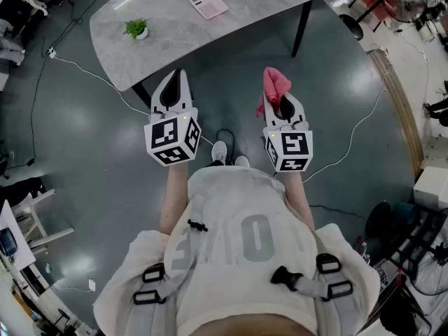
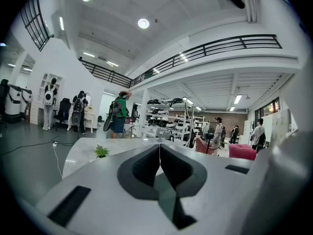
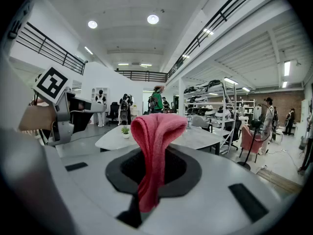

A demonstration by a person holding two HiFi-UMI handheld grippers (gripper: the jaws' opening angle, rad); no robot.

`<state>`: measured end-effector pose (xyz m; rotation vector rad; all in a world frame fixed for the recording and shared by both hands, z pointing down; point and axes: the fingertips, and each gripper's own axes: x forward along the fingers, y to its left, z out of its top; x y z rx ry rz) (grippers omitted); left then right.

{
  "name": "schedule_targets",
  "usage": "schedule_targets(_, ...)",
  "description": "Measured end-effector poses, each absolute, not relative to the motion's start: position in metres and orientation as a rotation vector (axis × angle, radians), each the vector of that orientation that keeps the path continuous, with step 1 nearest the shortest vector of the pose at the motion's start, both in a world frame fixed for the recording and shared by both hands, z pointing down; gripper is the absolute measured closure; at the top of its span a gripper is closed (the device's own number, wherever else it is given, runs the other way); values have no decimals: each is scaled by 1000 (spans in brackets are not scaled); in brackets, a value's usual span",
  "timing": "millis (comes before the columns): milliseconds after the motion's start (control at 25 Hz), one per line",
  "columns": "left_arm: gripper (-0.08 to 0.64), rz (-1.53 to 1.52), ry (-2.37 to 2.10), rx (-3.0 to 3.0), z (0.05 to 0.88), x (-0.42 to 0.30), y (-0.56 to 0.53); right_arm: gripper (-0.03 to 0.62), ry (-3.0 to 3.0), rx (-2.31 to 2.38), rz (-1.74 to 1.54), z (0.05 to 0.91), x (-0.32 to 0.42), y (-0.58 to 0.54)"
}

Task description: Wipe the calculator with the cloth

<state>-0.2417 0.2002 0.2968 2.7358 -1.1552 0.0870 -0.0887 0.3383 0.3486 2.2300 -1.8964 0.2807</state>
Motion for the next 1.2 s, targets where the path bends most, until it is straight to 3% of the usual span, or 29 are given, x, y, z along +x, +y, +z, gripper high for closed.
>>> schedule_targets(1200,538,84,-1089,2684,322,-275,118,537,-1776,2252,366,373,-113,278)
